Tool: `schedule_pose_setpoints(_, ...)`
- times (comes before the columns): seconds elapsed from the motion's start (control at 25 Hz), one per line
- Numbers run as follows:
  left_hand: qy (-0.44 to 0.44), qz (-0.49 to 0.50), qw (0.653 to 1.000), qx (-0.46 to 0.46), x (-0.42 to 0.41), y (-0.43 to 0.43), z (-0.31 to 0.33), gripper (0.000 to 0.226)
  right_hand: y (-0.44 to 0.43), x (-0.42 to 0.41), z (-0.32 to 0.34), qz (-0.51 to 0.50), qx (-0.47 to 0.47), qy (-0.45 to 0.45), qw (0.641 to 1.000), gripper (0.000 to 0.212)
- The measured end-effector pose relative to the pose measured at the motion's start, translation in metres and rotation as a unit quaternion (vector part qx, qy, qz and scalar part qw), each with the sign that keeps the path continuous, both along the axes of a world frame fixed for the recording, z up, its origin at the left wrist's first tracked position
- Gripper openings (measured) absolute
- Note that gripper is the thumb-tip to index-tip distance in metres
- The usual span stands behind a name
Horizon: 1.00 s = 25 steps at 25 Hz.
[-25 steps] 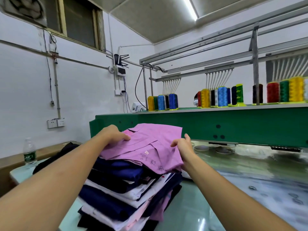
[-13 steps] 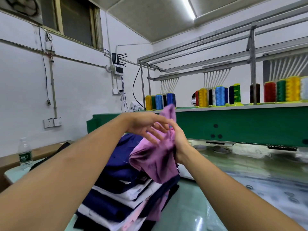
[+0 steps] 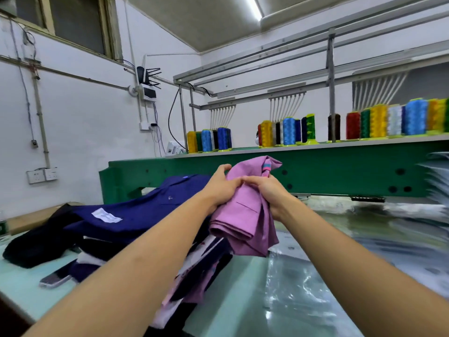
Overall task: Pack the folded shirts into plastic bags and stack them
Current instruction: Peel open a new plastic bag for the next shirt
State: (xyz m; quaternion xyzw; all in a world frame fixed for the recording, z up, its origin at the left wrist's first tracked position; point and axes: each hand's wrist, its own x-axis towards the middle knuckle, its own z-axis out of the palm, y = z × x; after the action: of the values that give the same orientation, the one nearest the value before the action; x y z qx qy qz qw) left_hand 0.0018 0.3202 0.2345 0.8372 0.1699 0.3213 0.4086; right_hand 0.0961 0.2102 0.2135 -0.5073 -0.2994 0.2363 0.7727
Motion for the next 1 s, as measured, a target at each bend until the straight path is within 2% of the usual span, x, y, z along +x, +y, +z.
schedule_pose_setpoints(0.12,0.01,-0.04,0.999,-0.001,0.036,-0.042,-0.029,0.059,-0.052,0.034,-0.015,-0.053,-0.056,-0.042,0.996,0.035)
schedule_pose_setpoints(0.24,0.068,-0.087,0.994,-0.007,0.063,-0.075,-0.063,0.041,-0.103,0.061,-0.033,-0.128,-0.115,-0.095,0.98,0.031)
schedule_pose_setpoints(0.32,0.137,-0.11,0.982,0.068,0.076,-0.091,-0.086,0.036,-0.138,0.073,-0.043,-0.144,-0.158,-0.129,0.968,0.031)
schedule_pose_setpoints(0.4,0.245,-0.152,0.947,0.144,0.079,-0.107,-0.113,0.051,-0.17,0.085,-0.053,-0.163,-0.208,-0.159,0.951,0.03)
schedule_pose_setpoints(0.48,0.345,-0.194,0.902,0.172,0.074,-0.124,-0.142,0.075,-0.198,0.095,-0.062,-0.164,-0.25,-0.195,0.934,0.035)
schedule_pose_setpoints(0.56,0.418,-0.2,0.867,0.185,0.066,-0.136,-0.163,0.082,-0.218,0.101,-0.068,-0.161,-0.29,-0.23,0.915,0.045)
schedule_pose_setpoints(0.68,0.439,-0.153,0.846,0.263,0.059,-0.148,-0.18,0.062,-0.247,0.108,-0.078,-0.166,-0.338,-0.269,0.886,0.041)
schedule_pose_setpoints(0.76,0.444,-0.125,0.832,0.309,0.054,-0.154,-0.179,0.06,-0.262,0.113,-0.083,-0.168,-0.353,-0.275,0.878,0.039)
schedule_pose_setpoints(0.88,0.453,-0.108,0.789,0.399,0.049,-0.164,-0.173,0.056,-0.277,0.118,-0.089,-0.166,-0.379,-0.28,0.867,0.035)
schedule_pose_setpoints(1.0,0.45,-0.116,0.761,0.453,0.047,-0.166,-0.165,0.049,-0.283,0.121,-0.094,-0.157,-0.395,-0.302,0.853,0.035)
